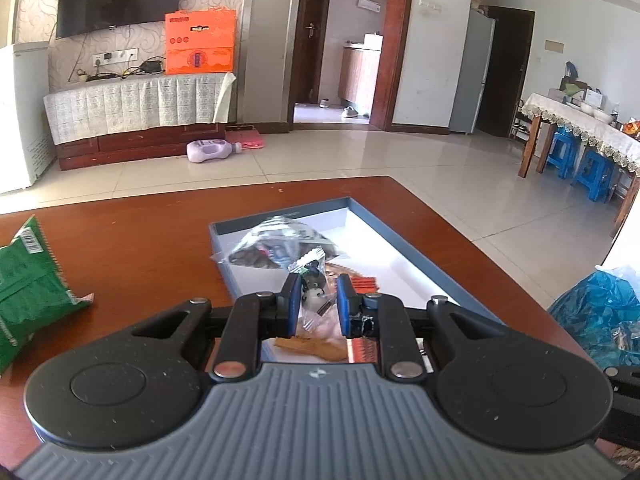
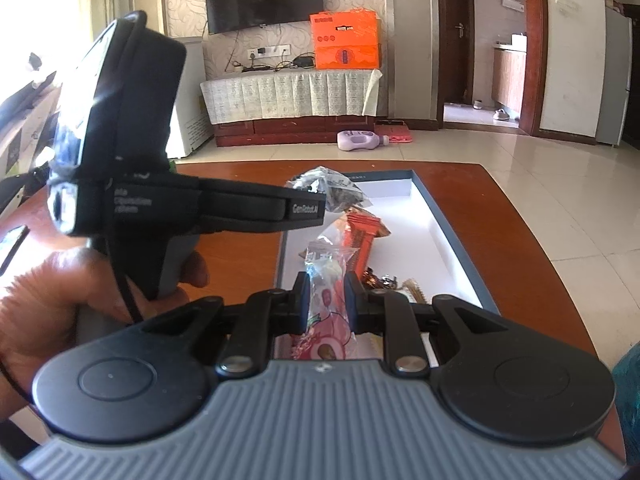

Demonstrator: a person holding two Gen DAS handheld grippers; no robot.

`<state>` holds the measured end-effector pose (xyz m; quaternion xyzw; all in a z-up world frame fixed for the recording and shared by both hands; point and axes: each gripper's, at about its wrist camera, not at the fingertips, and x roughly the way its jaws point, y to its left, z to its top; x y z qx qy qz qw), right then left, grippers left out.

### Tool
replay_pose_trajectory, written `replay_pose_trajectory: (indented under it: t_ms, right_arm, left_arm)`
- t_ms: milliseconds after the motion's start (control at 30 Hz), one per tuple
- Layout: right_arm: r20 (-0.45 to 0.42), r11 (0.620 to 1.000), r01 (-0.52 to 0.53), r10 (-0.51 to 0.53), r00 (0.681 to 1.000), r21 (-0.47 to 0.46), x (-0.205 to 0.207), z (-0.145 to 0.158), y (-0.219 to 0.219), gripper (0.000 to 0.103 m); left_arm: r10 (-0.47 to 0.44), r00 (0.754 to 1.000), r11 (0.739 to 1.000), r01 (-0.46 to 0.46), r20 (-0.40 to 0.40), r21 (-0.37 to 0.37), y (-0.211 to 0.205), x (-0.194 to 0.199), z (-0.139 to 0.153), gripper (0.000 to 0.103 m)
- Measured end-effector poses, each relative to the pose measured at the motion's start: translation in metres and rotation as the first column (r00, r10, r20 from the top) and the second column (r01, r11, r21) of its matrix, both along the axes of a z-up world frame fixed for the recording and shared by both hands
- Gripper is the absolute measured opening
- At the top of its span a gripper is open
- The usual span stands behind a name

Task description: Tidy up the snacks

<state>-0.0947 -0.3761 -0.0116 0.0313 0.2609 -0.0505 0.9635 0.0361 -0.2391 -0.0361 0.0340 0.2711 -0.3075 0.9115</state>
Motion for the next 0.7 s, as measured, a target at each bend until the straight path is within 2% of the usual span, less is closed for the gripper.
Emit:
replay_pose_trajectory:
  t_ms: [367,700]
  right_arm:
    - [-0.018,1.0,0.024,-0.024,1.0,0.004,0.002,-0.004,-0.012,0.021]
    - [-0.032,0.999,0.043,-0.043,0.999,0.02,0.006,-0.007,-0.018,0.021]
  left_arm:
    - [-0.032,0.999,0.999,0.032,-0.017,-0.012,-0.028,0.009,-0.012,0.022]
    - [-0.064,0.997,0.998,0.064,-0.039,0.014,-0.051,0.027,-0.023,0.023]
